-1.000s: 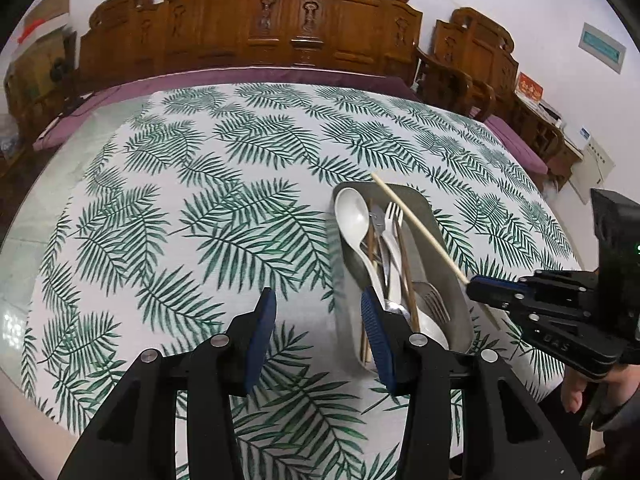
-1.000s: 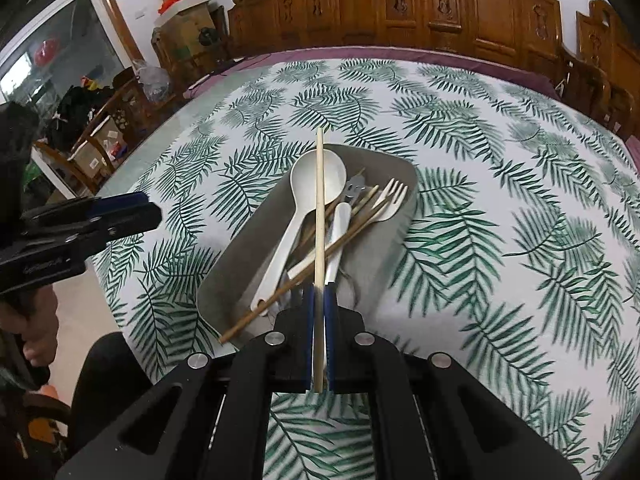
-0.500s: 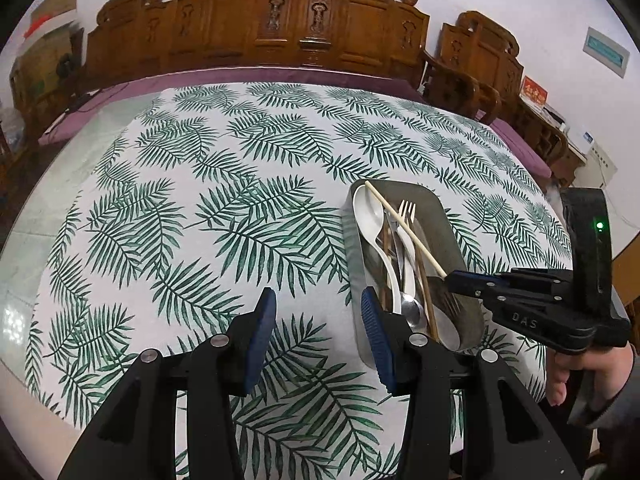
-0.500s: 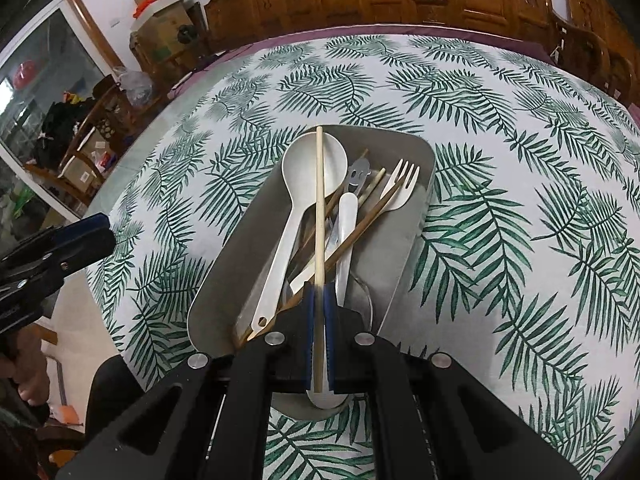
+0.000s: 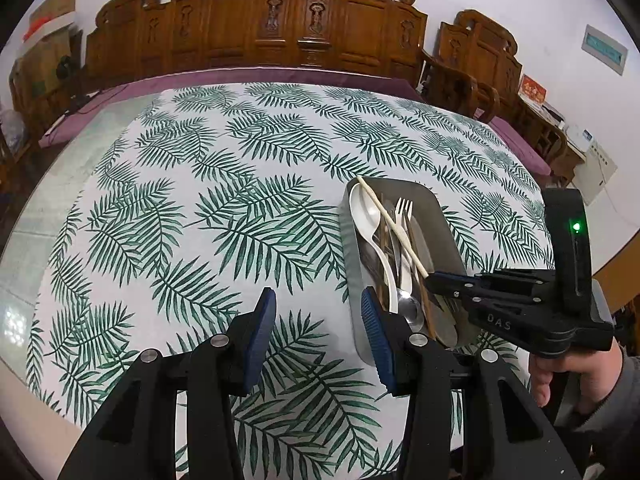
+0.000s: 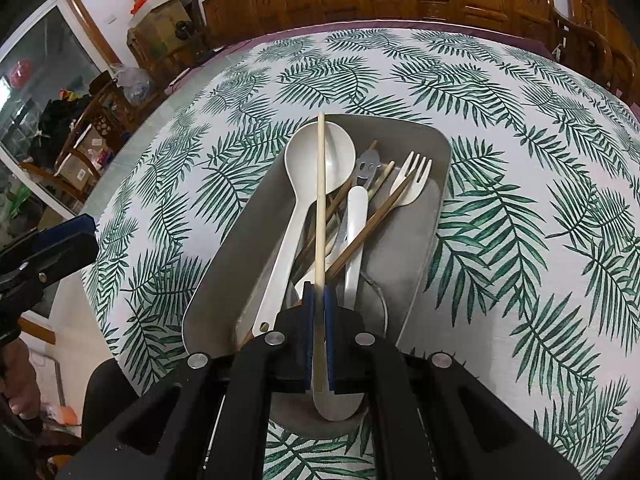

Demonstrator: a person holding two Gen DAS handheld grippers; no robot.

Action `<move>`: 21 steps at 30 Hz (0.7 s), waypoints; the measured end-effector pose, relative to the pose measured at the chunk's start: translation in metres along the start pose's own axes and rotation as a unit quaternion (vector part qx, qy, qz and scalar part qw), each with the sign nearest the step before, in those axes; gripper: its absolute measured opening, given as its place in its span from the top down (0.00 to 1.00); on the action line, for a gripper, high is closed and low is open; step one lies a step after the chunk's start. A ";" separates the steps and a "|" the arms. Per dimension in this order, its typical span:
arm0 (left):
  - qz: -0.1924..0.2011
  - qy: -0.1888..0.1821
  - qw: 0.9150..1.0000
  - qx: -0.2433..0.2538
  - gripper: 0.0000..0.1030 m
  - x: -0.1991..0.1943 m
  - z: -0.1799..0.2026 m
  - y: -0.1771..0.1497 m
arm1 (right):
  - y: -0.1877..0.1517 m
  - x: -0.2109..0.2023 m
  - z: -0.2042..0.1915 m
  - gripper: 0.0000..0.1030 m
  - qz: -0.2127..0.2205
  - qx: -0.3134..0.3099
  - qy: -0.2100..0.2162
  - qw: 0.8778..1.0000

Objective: Organize utensils
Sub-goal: 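Lower the light chopstick into the tray and open the right gripper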

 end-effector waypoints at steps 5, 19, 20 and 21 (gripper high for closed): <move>0.002 0.000 1.000 0.000 0.59 -0.002 0.003 0.000 | -0.001 -0.003 -0.004 0.91 0.006 -0.006 0.003 1.000; 0.019 0.001 1.000 0.008 0.59 -0.019 0.019 0.006 | 0.001 -0.052 -0.003 0.91 0.060 -0.036 -0.004 0.998; 0.021 0.000 1.000 0.009 0.59 -0.021 0.022 0.006 | 0.001 -0.056 -0.002 0.91 0.064 -0.038 -0.005 0.997; 0.022 0.000 1.000 0.010 0.59 -0.023 0.024 0.006 | 0.000 -0.060 -0.002 0.91 0.068 -0.040 -0.006 0.997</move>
Point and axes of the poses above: each gripper's, at about its wrist camera, not at the fingertips, and x roughly the way its jaws point, z to its right, y to its top, the point moved 9 cm from there along x, roughly the way its jaws point, and after that the axes turned 4 degrees about -y, right-handed, at the moved point
